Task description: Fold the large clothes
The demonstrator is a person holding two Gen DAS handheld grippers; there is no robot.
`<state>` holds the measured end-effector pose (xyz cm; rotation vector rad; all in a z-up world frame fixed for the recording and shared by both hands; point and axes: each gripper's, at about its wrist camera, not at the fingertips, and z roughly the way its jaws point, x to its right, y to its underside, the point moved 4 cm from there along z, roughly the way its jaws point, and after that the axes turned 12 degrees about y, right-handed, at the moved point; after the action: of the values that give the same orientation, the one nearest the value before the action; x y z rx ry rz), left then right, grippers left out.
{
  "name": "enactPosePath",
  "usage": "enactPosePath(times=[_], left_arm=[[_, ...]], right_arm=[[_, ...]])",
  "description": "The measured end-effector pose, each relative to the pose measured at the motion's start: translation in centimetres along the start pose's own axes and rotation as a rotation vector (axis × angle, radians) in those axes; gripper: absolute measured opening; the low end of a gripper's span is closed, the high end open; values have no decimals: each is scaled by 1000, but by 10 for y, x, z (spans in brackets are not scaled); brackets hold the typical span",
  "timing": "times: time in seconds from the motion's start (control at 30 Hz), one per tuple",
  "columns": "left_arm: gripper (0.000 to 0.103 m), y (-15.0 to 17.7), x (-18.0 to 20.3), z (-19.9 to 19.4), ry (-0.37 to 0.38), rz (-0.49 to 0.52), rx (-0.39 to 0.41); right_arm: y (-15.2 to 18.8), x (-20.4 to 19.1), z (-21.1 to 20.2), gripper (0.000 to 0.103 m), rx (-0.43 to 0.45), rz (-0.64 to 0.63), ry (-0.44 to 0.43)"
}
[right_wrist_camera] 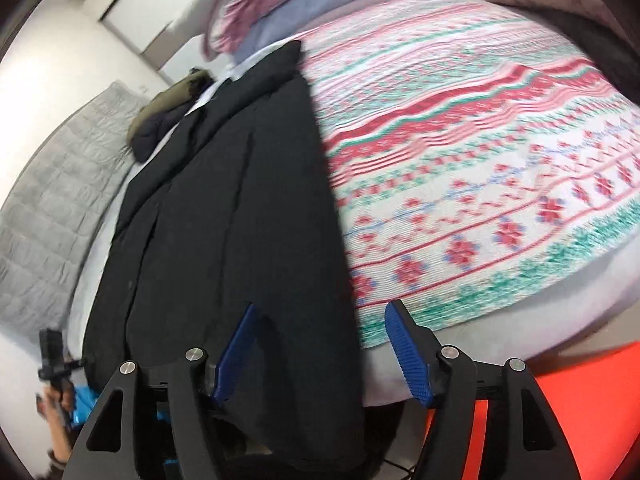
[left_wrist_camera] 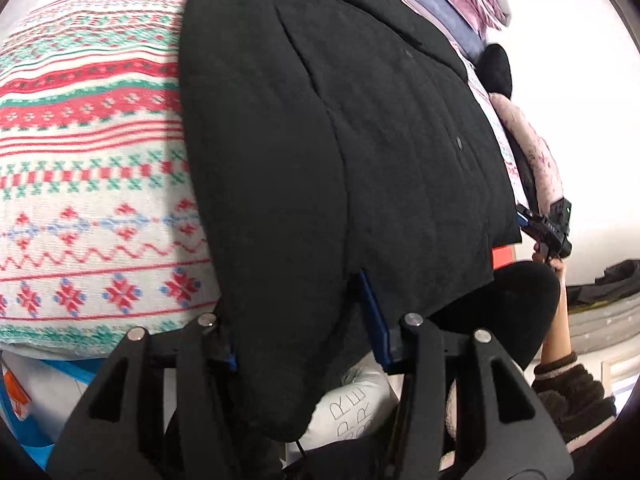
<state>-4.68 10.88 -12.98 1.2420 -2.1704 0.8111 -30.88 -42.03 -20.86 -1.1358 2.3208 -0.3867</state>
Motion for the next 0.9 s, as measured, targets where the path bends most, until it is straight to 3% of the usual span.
enactPosePath(times=[0.07, 0.1, 0.13, 0.23, 0.33, 0.5, 0.6, 0.77, 0.87, 0.9], left_arm=[[48, 2, 3, 4, -2, 11, -11], [39, 1, 6, 6, -10, 19, -13], [27, 1, 6, 6, -12, 13, -7], [17, -4, 15, 2, 43, -8, 45], [15, -13, 38, -21, 158, 36, 153], [14, -32, 83, -79, 306, 99, 381], [14, -38, 107, -108, 348, 145, 473], [11, -34, 138, -142, 380, 225, 546], [11, -31, 140, -144, 332, 247, 539], [11, -30, 137, -138, 321, 240, 528]], right_arm=[[3, -12, 2, 66, -29, -45, -18], [4, -17, 3, 58, -42, -59, -32], [6, -23, 4, 34, -68, -65, -80], [3, -29, 2, 11, -42, -56, -80], [-6, -37, -38, 8, 97, -19, -206], [-34, -68, -105, 8, 285, -24, -315], [-46, -88, -144, 7, 383, -33, -400], [-49, -107, -221, 1, 563, -73, -563], [-48, -97, -260, 2, 645, -112, -440], [-50, -92, -262, 3, 635, -116, -395]])
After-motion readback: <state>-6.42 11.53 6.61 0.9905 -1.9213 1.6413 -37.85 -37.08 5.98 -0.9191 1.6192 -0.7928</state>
